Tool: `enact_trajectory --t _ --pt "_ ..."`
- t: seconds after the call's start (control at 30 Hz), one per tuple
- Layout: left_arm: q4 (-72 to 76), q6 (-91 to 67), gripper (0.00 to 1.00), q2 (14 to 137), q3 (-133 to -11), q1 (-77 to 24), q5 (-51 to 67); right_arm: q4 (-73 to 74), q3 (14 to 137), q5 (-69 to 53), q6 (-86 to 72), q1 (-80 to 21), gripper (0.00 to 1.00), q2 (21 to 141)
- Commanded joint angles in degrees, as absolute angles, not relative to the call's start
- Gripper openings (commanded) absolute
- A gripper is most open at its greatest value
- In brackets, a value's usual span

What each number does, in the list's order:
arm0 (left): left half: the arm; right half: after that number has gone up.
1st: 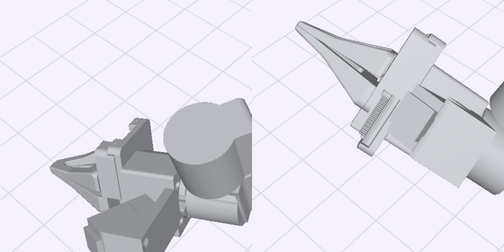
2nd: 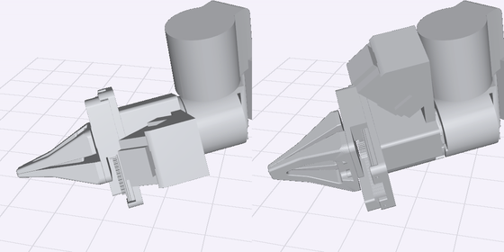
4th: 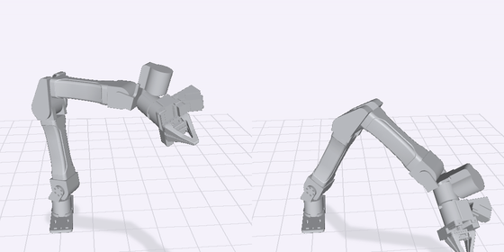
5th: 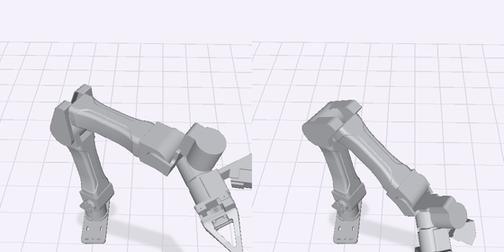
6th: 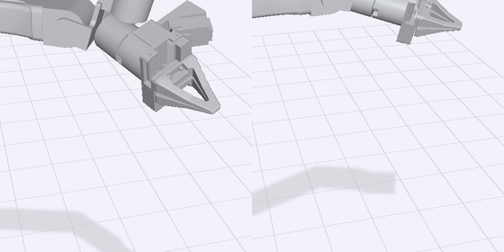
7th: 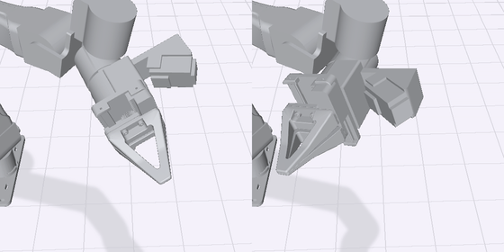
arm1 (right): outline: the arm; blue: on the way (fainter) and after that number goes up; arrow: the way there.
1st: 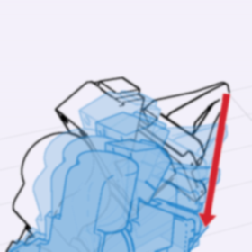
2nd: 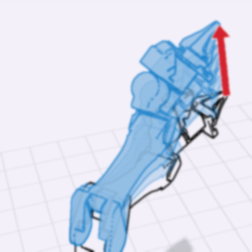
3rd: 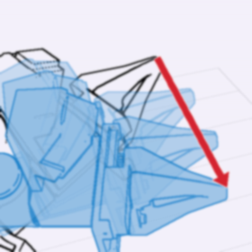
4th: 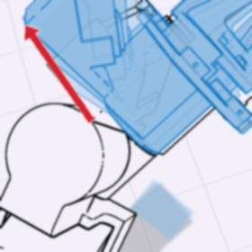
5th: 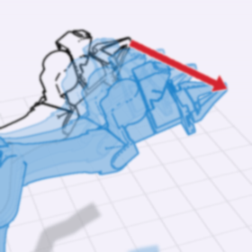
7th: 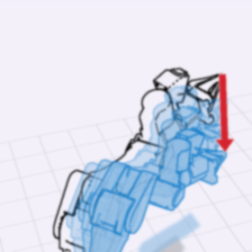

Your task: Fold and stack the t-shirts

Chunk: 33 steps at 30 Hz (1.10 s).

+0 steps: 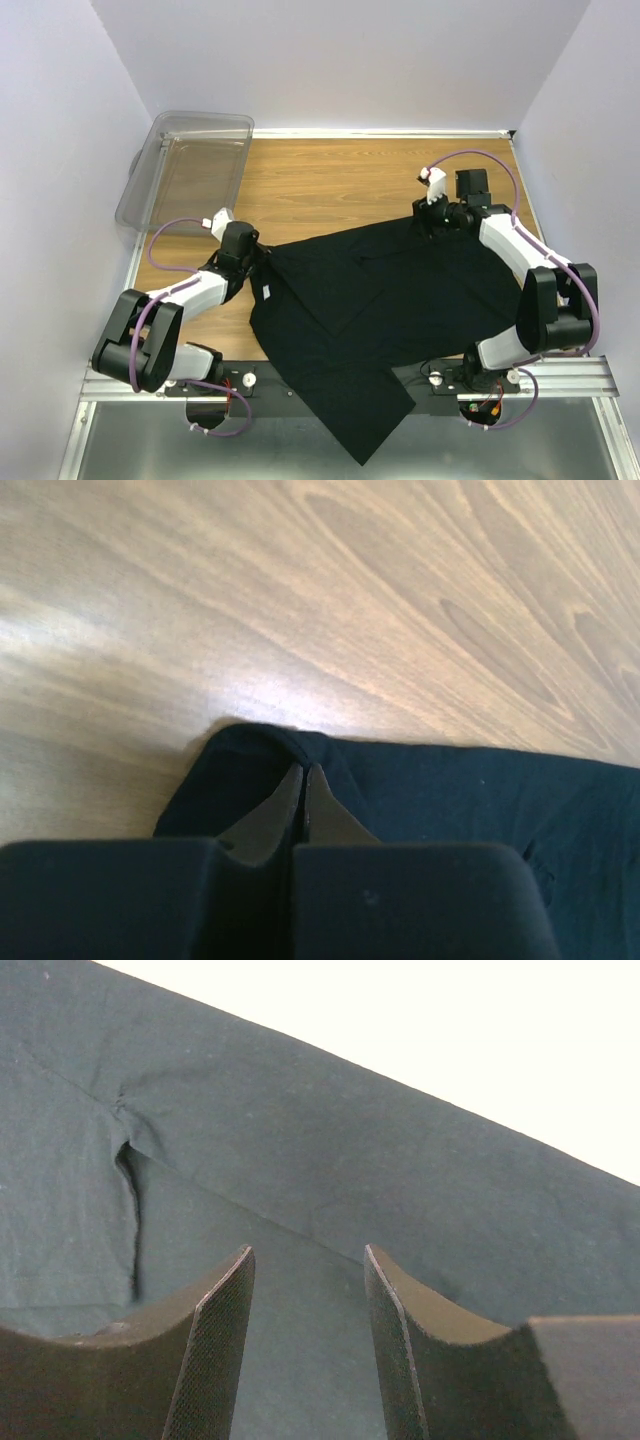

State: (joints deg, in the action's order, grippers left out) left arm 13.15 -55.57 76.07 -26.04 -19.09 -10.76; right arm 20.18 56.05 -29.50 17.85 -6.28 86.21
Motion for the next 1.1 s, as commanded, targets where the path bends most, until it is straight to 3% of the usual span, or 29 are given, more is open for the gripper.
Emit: enact_trajectory --t 0.0,0.27,0.33,0.5,0.57,1.07 --pt "10.7 -55.8 0.0 75.6 -27.8 -18.1 -13.7 19.3 55.4 -29.1 16.5 -4.6 0.56 84.0" --pt "7.1 -55.6 0.03 74.6 -29.2 -16.4 -14.2 18.6 57.2 -23.6 12.9 3.6 0.56 85.4" --pt "6.9 -55.0 0.12 74.7 -29.2 -16.1 -13.2 18.5 57.6 -23.9 12.9 6.3 0.56 86.0" --pt "5.1 -54.5 0.48 68.8 -27.6 -15.8 -13.4 18.6 61.2 -25.8 14.0 13.0 0.57 90.2" --pt "3.5 -54.8 0.54 65.9 -26.6 -15.6 -14.4 18.6 62.7 -27.0 14.1 14.5 0.57 91.8" --pt "6.2 -40.3 0.73 24.3 -16.7 -15.0 -0.3 18.9 81.1 -27.3 13.1 20.5 0.67 116.1"
